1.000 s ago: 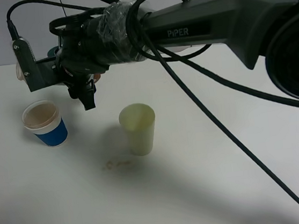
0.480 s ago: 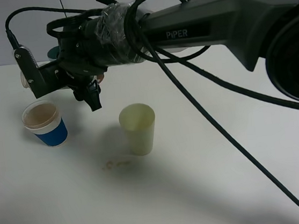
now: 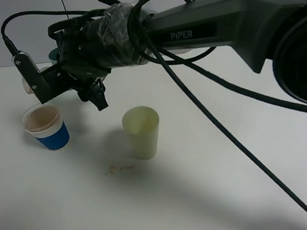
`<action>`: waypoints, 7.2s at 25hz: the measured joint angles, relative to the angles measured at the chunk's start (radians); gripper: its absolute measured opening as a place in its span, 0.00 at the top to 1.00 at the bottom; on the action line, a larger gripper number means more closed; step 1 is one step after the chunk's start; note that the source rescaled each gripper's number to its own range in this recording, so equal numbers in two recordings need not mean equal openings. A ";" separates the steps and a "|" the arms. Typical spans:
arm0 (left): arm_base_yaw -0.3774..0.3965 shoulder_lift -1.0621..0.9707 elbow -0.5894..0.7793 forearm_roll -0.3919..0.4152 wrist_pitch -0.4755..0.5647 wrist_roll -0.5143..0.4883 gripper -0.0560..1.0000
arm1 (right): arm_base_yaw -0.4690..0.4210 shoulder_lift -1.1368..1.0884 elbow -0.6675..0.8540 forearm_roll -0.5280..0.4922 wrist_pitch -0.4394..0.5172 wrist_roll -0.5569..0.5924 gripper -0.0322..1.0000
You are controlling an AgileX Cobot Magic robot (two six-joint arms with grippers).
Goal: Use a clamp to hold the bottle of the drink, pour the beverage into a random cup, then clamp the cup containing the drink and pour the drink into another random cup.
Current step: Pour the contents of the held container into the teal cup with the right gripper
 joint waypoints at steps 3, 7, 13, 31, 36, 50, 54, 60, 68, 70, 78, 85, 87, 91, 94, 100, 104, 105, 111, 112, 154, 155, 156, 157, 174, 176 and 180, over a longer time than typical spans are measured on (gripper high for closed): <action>0.000 0.000 0.000 0.000 0.000 -0.001 0.07 | 0.000 0.000 0.000 -0.001 0.020 -0.009 0.95; 0.000 0.000 0.000 0.000 0.000 -0.001 0.07 | 0.003 0.000 0.000 -0.014 0.060 -0.027 0.95; 0.000 0.000 0.000 0.000 0.000 -0.001 0.07 | 0.019 0.000 0.000 -0.018 0.074 -0.035 0.95; 0.000 0.000 0.000 0.000 0.000 -0.001 0.07 | 0.025 0.001 0.000 -0.024 0.111 -0.041 0.96; 0.000 0.000 0.000 0.000 0.000 0.000 0.07 | 0.025 0.001 0.000 -0.024 0.095 -0.041 0.96; 0.000 0.000 0.000 0.000 0.000 0.000 0.07 | 0.025 0.001 0.000 0.001 0.098 0.017 0.96; 0.000 0.000 0.000 0.000 0.000 0.000 0.07 | 0.025 0.001 0.000 -0.007 0.128 0.020 0.96; 0.000 0.000 0.000 0.000 0.000 0.000 0.07 | 0.025 0.001 -0.012 -0.027 0.129 0.020 0.96; 0.000 0.000 0.000 0.000 0.000 0.000 0.07 | 0.048 0.002 -0.054 -0.051 0.130 0.020 0.96; 0.000 0.000 0.000 0.000 0.000 0.000 0.07 | 0.051 0.007 -0.055 -0.051 0.136 0.020 0.96; 0.000 0.000 0.000 0.000 0.000 0.000 0.07 | 0.052 0.072 -0.094 -0.050 0.191 0.020 0.96; 0.000 0.000 0.000 0.000 0.000 0.000 0.07 | 0.059 0.076 -0.099 -0.050 0.206 0.012 0.96; 0.000 0.000 0.000 0.000 0.000 0.000 0.07 | 0.062 0.076 -0.099 -0.050 0.217 0.004 0.96; 0.000 0.000 0.000 0.000 0.000 0.000 0.07 | 0.063 0.076 -0.099 -0.050 0.240 -0.019 0.96; 0.000 0.000 0.000 0.000 0.000 0.000 0.07 | 0.063 0.076 -0.099 -0.053 0.269 -0.026 0.96; 0.000 0.000 0.000 0.000 0.000 0.000 0.07 | 0.063 0.076 -0.099 -0.071 0.284 -0.045 0.96; 0.000 0.000 0.000 0.000 0.000 0.000 0.07 | 0.064 0.076 -0.099 -0.084 0.296 -0.045 0.96; 0.000 0.000 0.000 0.000 0.000 0.000 0.07 | 0.064 0.076 -0.099 -0.089 0.299 -0.046 0.96; 0.000 0.000 0.000 0.000 0.000 -0.001 0.07 | 0.064 0.077 -0.099 -0.106 0.302 -0.049 0.96; 0.000 0.000 0.000 0.000 0.000 -0.001 0.07 | 0.064 0.077 -0.099 -0.108 0.301 -0.049 0.96; 0.000 0.000 0.000 0.000 0.000 -0.001 0.07 | 0.081 0.077 -0.099 -0.230 0.275 -0.004 0.96; 0.000 0.000 0.000 0.000 0.000 -0.001 0.07 | 0.081 0.077 -0.099 -0.231 0.275 -0.004 0.96; 0.000 0.000 0.000 0.000 0.000 -0.001 0.07 | 0.081 0.077 -0.099 -0.232 0.275 -0.004 0.96; 0.000 0.000 0.000 0.000 0.000 -0.001 0.07 | 0.081 0.077 -0.099 -0.233 0.275 -0.004 0.96; 0.000 0.000 0.000 0.000 0.000 -0.001 0.07 | 0.081 0.077 -0.099 -0.278 0.275 -0.004 0.96; 0.000 0.000 0.000 0.000 0.000 -0.001 0.07 | 0.081 0.077 -0.099 -0.280 0.275 -0.004 0.96; 0.000 0.000 0.000 0.000 0.000 -0.001 0.07 | 0.081 0.077 -0.099 -0.288 0.275 -0.004 0.96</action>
